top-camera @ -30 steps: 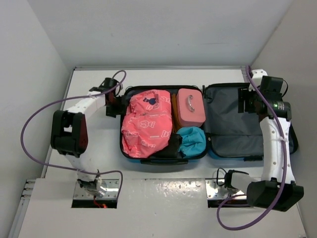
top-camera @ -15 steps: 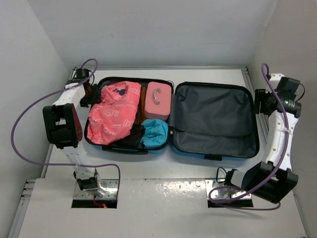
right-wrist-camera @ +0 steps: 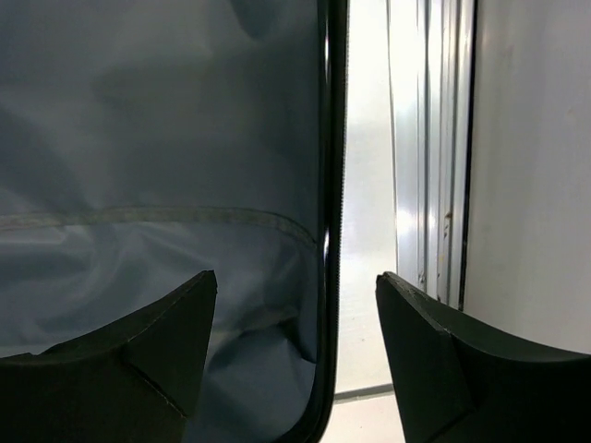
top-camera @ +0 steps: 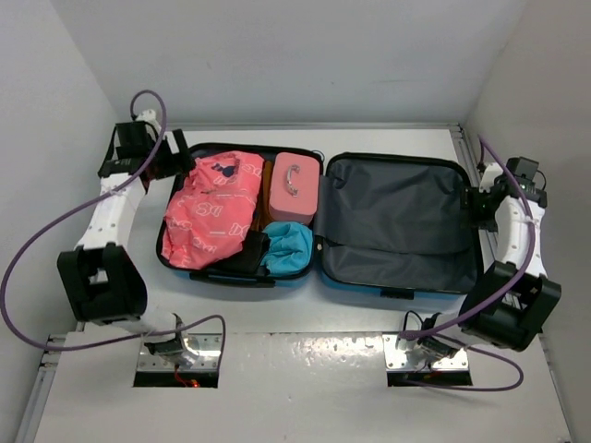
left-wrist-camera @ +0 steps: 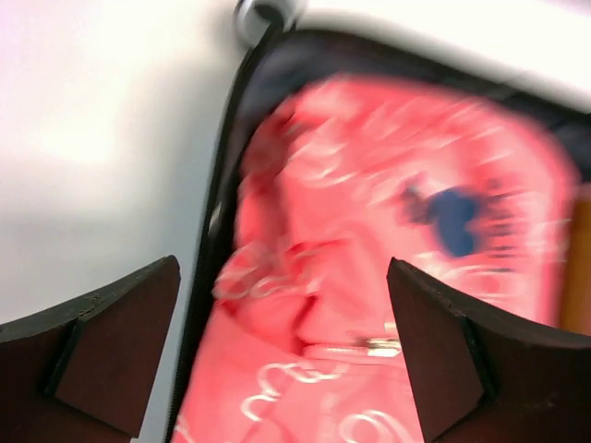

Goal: Pack the luggage

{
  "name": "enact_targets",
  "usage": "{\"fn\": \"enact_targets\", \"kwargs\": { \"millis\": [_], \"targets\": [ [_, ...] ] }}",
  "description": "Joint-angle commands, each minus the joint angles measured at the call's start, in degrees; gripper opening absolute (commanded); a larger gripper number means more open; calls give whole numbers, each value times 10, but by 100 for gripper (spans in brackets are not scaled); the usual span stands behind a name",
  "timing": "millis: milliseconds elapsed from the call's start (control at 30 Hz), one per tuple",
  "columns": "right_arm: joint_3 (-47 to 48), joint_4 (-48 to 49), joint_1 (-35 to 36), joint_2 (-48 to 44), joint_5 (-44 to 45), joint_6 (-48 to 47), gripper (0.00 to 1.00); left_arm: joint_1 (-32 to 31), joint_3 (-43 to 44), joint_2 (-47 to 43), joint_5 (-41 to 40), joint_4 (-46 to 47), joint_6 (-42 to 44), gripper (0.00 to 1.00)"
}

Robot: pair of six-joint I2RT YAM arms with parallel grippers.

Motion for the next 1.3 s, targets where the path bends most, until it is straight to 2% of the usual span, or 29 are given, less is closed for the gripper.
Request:
{"fn": "enact_targets", "kwargs": {
  "millis": [0, 167, 300, 467, 500, 533, 667, 800, 867, 1000, 1100, 1167, 1267],
  "targets": [
    [-13, 33, -11, 11, 16, 4, 70, 11, 26, -56, 59, 79, -31, 100],
    [-23, 41, -21, 55, 10, 0, 70, 65, 32, -68, 1, 74, -65, 100],
    [-40, 64, -21, 78, 13, -5, 63, 122, 26, -58, -22, 42, -65, 100],
    [-45, 90, -12, 114, 17, -6, 40, 150, 32, 3, -22, -15, -34, 98],
    [-47, 98, -11, 117, 17, -8, 33, 150, 32, 9, -22, -15, -34, 98],
    [-46, 101, -9, 118, 18, -8, 20, 150, 15, 9, -16, -15, -16, 98],
    [-13, 95, 10, 95, 17, -9, 0, 145, -10, 23, -15, -15, 21, 94],
    [58, 69, 32, 53, 13, 11, 0, 115, -51, 30, -55, -15, 52, 91],
    [129, 59, 56, 36, 18, 21, 0, 97, -76, 35, -97, -15, 58, 90],
    [256, 12, 104, 28, 38, 45, 0, 65, -124, 30, -116, -3, 72, 90],
    [352, 1, 178, 36, 109, 33, 0, 33, -157, 16, -143, 12, 59, 90],
    [376, 8, 227, 38, 137, 22, 0, 17, -180, 9, -164, 26, 52, 90],
    [383, 53, 322, 37, 231, -32, 0, -3, -203, 4, -164, 34, 15, 91]
  ]
}}
